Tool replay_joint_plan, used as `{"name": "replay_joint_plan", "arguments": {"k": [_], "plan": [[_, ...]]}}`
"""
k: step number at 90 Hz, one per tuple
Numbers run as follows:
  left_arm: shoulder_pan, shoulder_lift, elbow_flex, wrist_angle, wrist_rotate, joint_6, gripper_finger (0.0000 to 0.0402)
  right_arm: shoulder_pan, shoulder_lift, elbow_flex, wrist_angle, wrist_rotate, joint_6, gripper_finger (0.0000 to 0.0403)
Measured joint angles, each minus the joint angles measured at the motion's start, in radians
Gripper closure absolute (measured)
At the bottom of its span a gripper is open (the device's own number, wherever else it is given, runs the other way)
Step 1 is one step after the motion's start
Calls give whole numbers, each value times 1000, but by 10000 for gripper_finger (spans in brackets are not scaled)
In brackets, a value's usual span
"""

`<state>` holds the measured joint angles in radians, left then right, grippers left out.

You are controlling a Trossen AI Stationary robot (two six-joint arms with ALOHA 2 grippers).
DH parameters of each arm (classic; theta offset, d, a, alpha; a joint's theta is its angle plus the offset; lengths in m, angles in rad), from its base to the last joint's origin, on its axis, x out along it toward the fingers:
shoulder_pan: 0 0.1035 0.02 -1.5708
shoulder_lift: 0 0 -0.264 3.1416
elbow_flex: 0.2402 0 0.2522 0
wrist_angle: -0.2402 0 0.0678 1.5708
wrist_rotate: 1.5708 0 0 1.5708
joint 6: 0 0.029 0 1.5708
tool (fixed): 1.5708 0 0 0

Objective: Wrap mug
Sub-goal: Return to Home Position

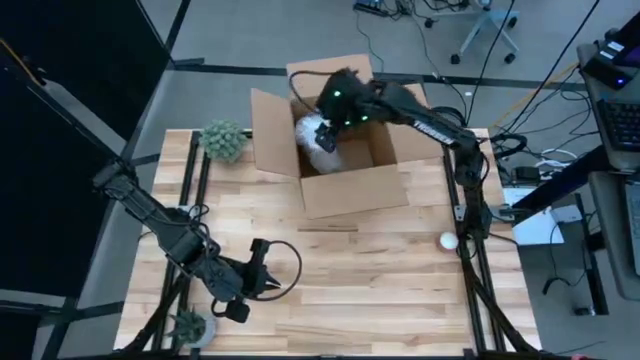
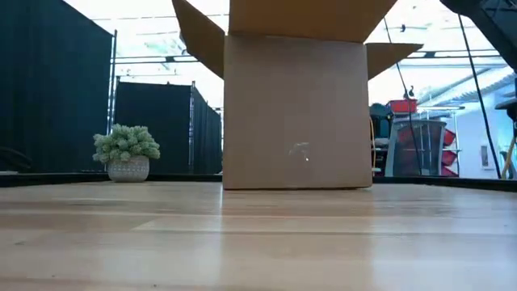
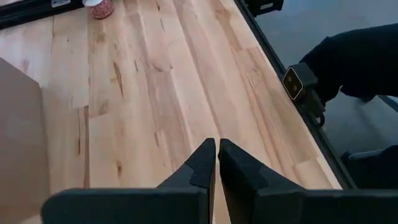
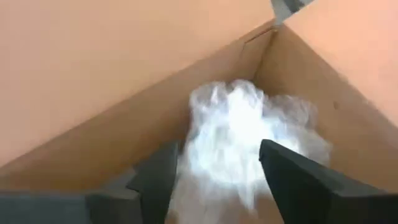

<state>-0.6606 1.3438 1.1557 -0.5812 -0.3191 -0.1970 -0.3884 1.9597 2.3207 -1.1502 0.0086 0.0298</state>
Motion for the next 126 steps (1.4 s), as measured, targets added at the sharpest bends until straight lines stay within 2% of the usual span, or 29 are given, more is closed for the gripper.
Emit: {"name": "replay_joint_plan", "arguments": {"k": [17, 28, 35, 44, 65, 78, 89, 108, 126], "plan": [[12, 0, 0, -1, 0, -5, 391, 62, -170, -125, -145, -20, 16, 178], [11, 0, 0, -5, 0, 1, 391, 147, -294, -308, -75, -14, 49, 202], [11, 0, -3, -3, 0, 19, 391, 200, -412, -478, 26, -11, 76, 225], [12, -7, -38, 20, -26, 38, 391, 266, -583, -761, 190, -5, 136, 263], [45, -110, -240, 261, -5, 39, 391, 433, -982, -1408, 712, -5, 269, 359], [94, -187, -354, 346, 8, -2, 391, 498, -1173, -1707, 1012, -8, 271, 398], [130, -228, -429, 361, 10, -14, 391, 500, -1295, -1864, 1122, -8, 273, 396], [205, -268, -578, 569, 100, 55, 391, 500, -1408, -2059, 1404, -7, 195, 401], [336, -313, -703, 704, 212, 50, 391, 499, -1475, -2176, 1426, 105, 160, 402]]}}
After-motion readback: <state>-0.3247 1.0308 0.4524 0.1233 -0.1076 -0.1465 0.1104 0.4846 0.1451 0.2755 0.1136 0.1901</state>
